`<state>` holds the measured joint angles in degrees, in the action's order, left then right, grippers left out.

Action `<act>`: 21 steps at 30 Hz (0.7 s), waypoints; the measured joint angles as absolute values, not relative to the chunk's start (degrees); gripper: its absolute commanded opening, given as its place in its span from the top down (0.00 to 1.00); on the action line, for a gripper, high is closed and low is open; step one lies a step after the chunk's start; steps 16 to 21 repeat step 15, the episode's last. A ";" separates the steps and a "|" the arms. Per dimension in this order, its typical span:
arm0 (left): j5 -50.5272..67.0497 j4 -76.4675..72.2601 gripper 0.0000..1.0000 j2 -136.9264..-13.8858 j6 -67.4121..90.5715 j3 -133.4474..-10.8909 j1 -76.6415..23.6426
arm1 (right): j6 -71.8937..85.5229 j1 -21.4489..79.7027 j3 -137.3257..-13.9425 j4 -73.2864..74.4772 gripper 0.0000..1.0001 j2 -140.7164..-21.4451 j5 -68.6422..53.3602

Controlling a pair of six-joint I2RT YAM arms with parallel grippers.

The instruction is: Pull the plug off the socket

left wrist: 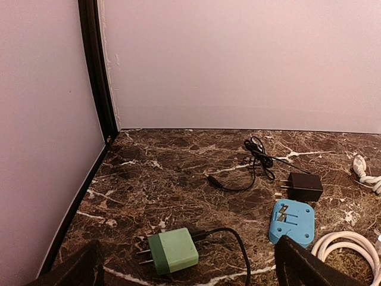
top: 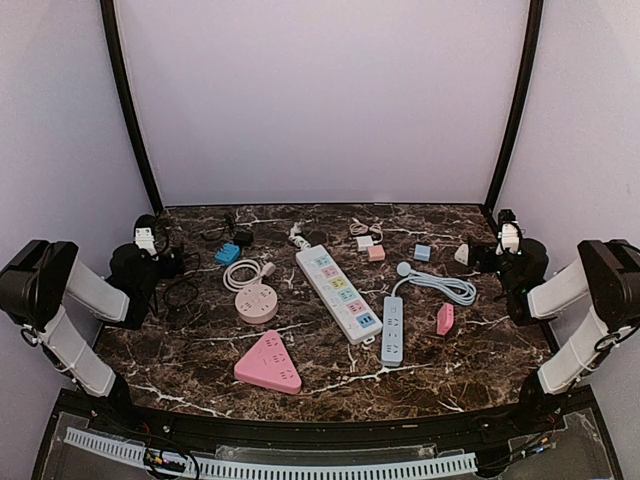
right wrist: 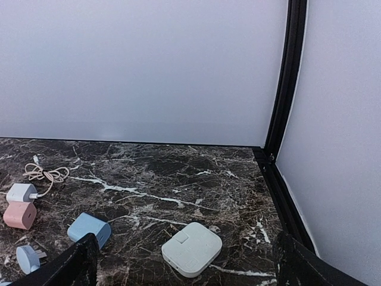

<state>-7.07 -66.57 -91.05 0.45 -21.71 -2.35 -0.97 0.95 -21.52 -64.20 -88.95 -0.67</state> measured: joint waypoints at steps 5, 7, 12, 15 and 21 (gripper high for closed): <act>-6.61 -66.59 0.01 -91.05 0.38 -21.71 -2.35 | -0.97 0.95 -21.54 -64.20 0.01 -88.95 -0.71; -6.57 -66.57 0.01 -91.05 0.38 -21.71 -2.35 | -0.97 0.95 -21.54 -64.20 0.01 -88.95 -0.82; -6.44 -66.57 0.01 -91.05 0.38 -21.71 -2.35 | -0.97 0.95 -21.54 -64.20 0.02 -88.95 -1.23; -6.44 -66.57 0.01 -91.05 0.38 -21.71 -2.35 | -0.97 0.95 -21.54 -64.20 0.01 -88.95 -1.32; -6.44 -66.57 0.01 -91.05 0.38 -21.71 -2.35 | -0.97 0.95 -21.54 -64.20 0.01 -88.95 -1.32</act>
